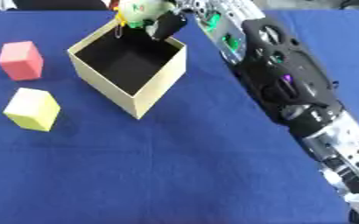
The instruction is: Pick up objects on the table and place them in the box.
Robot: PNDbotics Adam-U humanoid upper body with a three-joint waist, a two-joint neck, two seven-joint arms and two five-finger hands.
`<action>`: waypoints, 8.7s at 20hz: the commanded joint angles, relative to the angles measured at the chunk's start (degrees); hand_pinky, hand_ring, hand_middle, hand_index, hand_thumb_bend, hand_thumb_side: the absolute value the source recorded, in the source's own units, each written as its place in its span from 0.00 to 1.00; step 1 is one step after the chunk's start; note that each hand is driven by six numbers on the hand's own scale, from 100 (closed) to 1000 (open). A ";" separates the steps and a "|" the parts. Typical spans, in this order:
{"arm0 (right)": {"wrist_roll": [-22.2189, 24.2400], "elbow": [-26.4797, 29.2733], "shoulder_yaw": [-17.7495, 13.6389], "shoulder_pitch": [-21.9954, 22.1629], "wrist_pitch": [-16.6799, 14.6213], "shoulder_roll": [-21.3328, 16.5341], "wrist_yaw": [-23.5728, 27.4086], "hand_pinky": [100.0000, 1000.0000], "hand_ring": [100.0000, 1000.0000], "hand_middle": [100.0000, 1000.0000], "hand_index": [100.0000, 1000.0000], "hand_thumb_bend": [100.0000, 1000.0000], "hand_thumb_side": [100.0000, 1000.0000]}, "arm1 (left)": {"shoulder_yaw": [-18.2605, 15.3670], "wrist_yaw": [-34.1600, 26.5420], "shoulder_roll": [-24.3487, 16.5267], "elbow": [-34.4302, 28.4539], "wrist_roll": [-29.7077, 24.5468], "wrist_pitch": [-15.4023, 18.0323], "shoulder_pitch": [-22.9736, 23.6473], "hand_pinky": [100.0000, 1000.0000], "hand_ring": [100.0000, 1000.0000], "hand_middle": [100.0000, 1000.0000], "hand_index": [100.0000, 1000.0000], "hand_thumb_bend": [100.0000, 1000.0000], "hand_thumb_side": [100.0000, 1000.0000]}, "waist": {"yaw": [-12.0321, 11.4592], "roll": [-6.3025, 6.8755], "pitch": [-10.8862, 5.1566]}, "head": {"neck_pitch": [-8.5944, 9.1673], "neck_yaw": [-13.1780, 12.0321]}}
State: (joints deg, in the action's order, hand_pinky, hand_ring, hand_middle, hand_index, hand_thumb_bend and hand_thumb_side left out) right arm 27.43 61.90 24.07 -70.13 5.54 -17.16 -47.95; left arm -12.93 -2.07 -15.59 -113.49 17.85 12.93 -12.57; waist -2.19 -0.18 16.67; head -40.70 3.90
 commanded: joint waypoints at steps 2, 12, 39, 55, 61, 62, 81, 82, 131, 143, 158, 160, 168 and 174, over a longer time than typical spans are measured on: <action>0.15 -1.36 0.02 -1.95 -1.33 0.96 -0.86 0.90 0.95 0.88 0.90 0.00 0.32 | -0.04 -0.23 -0.52 -1.10 -0.33 0.08 -0.69 0.69 0.62 0.62 0.74 0.15 0.98 | -0.19 0.23 -0.84 | 0.72 0.21; 1.82 -2.75 0.87 -2.50 -3.17 2.49 -3.22 0.95 1.00 0.98 0.99 0.14 0.48 | -0.06 -0.30 -0.44 -1.10 -0.46 0.00 -0.74 0.69 0.62 0.62 0.75 0.15 0.98 | -0.30 0.12 -0.83 | 1.09 0.09; -3.00 9.94 -8.50 -0.10 -0.60 -3.70 -7.00 0.93 0.98 0.95 0.97 0.00 0.65 | 0.04 -0.06 -1.48 -1.10 -0.21 0.11 -0.52 0.69 0.63 0.62 0.75 0.14 0.98 | 0.94 0.50 -0.74 | -0.24 0.66; -15.92 30.94 -21.05 10.94 8.70 -11.73 5.47 0.86 0.90 0.83 0.96 0.00 0.84 | 5.78 11.38 -20.73 -1.10 -9.69 -1.55 -0.49 0.74 0.76 0.77 0.86 0.34 0.81 | 2.67 1.81 -0.75 | -0.87 -0.90; -21.20 37.64 -20.71 14.63 13.60 -12.79 8.15 0.87 0.90 0.83 0.97 0.00 0.84 | 11.75 16.65 -29.30 2.63 -14.96 -1.34 -2.97 0.77 0.79 0.79 0.88 0.50 0.85 | 2.93 1.96 -0.71 | -0.88 -0.90; -22.03 37.97 -20.58 14.95 14.00 -12.91 8.35 0.87 0.90 0.83 0.97 0.00 0.84 | 12.79 17.48 -30.65 3.86 -15.79 -0.64 -3.56 0.77 0.79 0.79 0.88 0.52 0.86 | 2.95 1.99 -0.73 | -0.89 -0.84; -32.62 35.88 -18.15 15.70 12.67 -11.46 11.88 0.87 0.90 0.82 0.96 0.00 0.84 | 21.55 33.51 -43.49 19.92 -33.41 12.19 -15.40 0.82 0.84 0.79 0.92 0.88 0.85 | 4.11 1.89 -0.99 | -0.24 -1.88; -32.56 35.91 -18.12 15.70 12.65 -11.33 11.93 0.87 0.90 0.82 0.96 0.00 0.84 | 22.09 33.52 -43.20 20.60 -34.41 12.49 -16.05 0.83 0.84 0.80 0.93 0.88 0.83 | 4.21 1.94 -0.98 | -0.25 -2.00; -31.83 38.48 -19.40 15.65 13.35 -8.99 12.13 0.87 0.90 0.82 0.96 0.00 0.86 | 27.56 37.18 -33.23 39.22 -62.57 11.66 -28.22 0.80 0.79 0.63 0.85 0.61 0.60 | 6.91 2.01 0.28 | 0.27 -4.57; -31.62 38.57 -19.64 15.95 13.39 -8.45 11.84 0.87 0.90 0.83 0.96 0.00 0.87 | 27.60 35.92 -33.22 39.10 -62.46 11.02 -28.41 0.69 0.69 0.50 0.71 0.28 0.45 | 6.60 2.15 -0.06 | 0.35 -4.57; -31.75 39.38 -19.74 16.88 13.26 -7.83 10.77 0.88 0.91 0.83 0.96 0.00 0.86 | 24.63 32.74 -34.28 34.77 -65.88 8.22 -31.64 0.68 0.68 0.52 0.71 0.00 0.29 | 5.78 2.86 -1.24 | 0.30 -3.49; -31.78 39.53 -19.77 16.94 13.25 -7.74 10.65 0.88 0.91 0.83 0.96 0.00 0.86 | 23.79 31.60 -33.66 34.43 -65.76 7.47 -32.82 0.68 0.68 0.51 0.70 0.00 0.29 | 5.77 2.91 -1.33 | 0.27 -3.44; -31.59 40.06 -19.71 16.82 13.18 -7.41 10.23 0.88 0.91 0.83 0.96 0.00 0.86 | 21.77 29.23 -30.38 35.89 -64.23 4.02 -38.63 0.67 0.66 0.50 0.69 0.00 0.27 | 6.23 3.13 -1.42 | 0.86 -3.51; -31.41 40.40 -19.62 16.46 13.14 -7.21 10.10 0.88 0.91 0.83 0.96 0.00 0.86 | 21.10 29.46 -26.75 37.34 -59.54 1.00 -43.73 0.66 0.65 0.50 0.69 0.00 0.26 | 6.95 3.55 -0.99 | 1.34 -3.92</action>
State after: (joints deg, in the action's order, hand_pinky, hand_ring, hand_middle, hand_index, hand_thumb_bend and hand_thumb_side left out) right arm -4.07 101.02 4.93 -52.45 18.70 -23.95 -37.50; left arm 9.14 27.46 -41.80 -76.02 -42.78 14.42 -54.91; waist 4.81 3.46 16.71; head -40.05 0.12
